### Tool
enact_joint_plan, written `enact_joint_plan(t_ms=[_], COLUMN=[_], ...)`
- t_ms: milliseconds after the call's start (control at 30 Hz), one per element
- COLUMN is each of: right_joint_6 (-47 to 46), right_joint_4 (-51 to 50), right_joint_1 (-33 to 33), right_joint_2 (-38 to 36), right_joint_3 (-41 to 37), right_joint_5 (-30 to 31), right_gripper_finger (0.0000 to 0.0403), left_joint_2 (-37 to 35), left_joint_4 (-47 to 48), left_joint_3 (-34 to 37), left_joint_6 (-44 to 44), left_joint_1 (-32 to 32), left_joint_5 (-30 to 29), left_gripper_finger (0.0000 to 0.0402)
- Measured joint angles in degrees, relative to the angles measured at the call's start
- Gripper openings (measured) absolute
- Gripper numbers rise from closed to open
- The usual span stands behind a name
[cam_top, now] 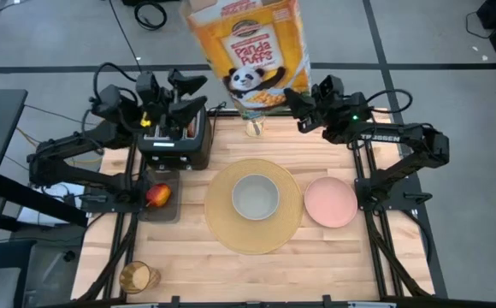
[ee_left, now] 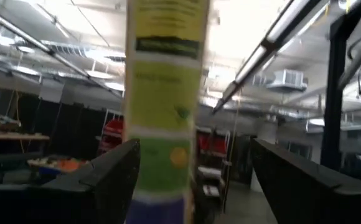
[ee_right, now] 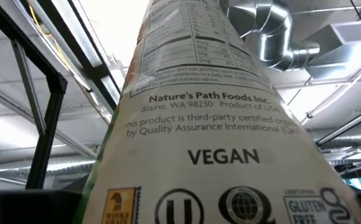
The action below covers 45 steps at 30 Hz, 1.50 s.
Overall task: Arrange a breakfast setting
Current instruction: Pour the cereal into the gray bowl
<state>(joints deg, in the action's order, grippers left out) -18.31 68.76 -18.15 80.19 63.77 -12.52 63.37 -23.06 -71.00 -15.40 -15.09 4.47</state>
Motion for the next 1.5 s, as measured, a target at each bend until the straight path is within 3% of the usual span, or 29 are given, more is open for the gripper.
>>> enact_joint_plan(t_ms=[333,633,833,1100,1333,1500], right_joint_6=[-3.2,-4.7,-7.6,-8.6,-4.5,2.2], right_joint_4=[-6.6,-8.3,-15.4,-36.8,-59.2,-72.7], right_joint_1=[-4.7,-7.4,-8.3,-8.2,-8.2,-8.2], right_joint_2=[-6.7,-15.9,-26.3,-43.1,-54.7,-60.1], right_joint_3=[-1.3,-16.4,-26.6,-32.8,-33.5,-33.5], right_joint_5=[-11.1,-12.4,-13.9,-20.2,-26.2,-27.9], right_gripper_finger=[0.0251,0.0251,0.0250,0.0250,0.0250,0.0250], left_joint_2=[-7.5,-8.0,-8.6,-9.1,-7.9,-7.0], left_joint_4=[21.5,29.5,37.4,36.8,22.1,16.2], left_joint_3=[0.0,0.0,0.0,0.0,0.0,-0.1], left_joint_6=[-1.7,-3.6,-7.1,-14.7,-16.7,-15.0], left_joint_1=[0.0,1.0,1.0,0.8,5.1,9.0], left_joint_5=[0.0,0.0,-0.2,-3.1,-6.4,-12.4], left_gripper_finger=[0.0311,0.0311,0.0311,0.0311,0.0311,0.0311])
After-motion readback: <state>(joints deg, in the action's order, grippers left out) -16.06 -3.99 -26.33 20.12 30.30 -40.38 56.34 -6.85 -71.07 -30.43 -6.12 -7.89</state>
